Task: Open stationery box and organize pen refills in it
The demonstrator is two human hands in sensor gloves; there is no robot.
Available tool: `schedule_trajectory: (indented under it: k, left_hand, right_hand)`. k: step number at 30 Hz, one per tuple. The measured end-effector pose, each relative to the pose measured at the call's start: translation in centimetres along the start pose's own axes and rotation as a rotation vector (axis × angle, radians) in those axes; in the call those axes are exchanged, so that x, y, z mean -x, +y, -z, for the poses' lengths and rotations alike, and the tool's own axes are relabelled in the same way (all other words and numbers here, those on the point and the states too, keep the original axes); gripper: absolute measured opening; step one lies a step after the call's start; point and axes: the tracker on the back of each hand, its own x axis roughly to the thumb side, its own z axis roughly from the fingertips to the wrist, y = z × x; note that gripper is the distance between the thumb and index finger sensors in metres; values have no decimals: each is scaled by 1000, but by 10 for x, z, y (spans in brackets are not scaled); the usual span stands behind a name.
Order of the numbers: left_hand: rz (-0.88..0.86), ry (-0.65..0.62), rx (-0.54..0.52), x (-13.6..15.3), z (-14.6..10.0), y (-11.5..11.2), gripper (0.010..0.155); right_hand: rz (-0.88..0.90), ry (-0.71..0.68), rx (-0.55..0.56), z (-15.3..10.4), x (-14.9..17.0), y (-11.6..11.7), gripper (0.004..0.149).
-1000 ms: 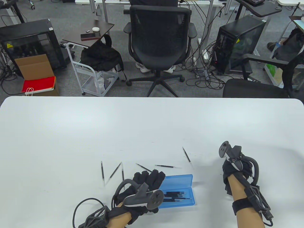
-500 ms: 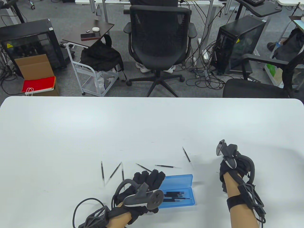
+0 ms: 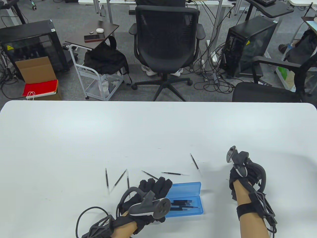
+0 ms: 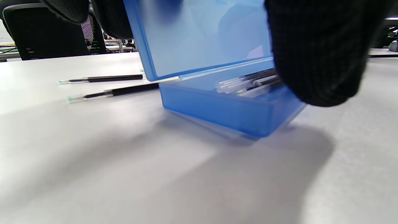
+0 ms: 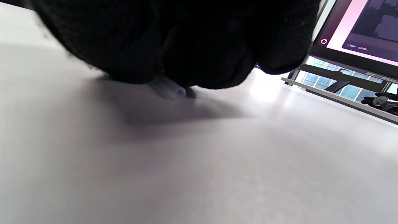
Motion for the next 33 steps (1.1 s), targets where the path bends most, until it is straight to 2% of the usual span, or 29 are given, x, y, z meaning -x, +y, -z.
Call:
schedule_trajectory:
  k: [5,9,13,18,21,24,27,31,33]
  left_hand:
    - [1,0,0,0,0,0,125]
    - [-2,0,1,0,0,0,125]
    - [-1,0,1,0,0,0,125]
    - [1,2,-2,0,0,0,126]
    - [5,4,-3,0,0,0,126]
    - [9,6,-5,-1,0,0,127]
    - [15,8,-6,-1,0,0,127]
    - [17,9,-6,-2,0,0,127]
    - [21,10,-6,-2,0,0,127]
  right_hand:
    - [33,-43,37,-3,7,-4,54]
    - [95,-154,108,-21,13,-19,54]
    - [226,-332,182,-55,19,-40,55]
    - [283,-582,333,-121,20,-62,54]
    - [296,-733,377,-160,17,-67,54]
    - [304,-879,386,-194,13,-66,54]
    - [230,-1037,396,-223,3,-53,55]
    - [90,-1160,446,-242,-13,-33,55]
    - [40,-1186,432,-245,-21,-27,55]
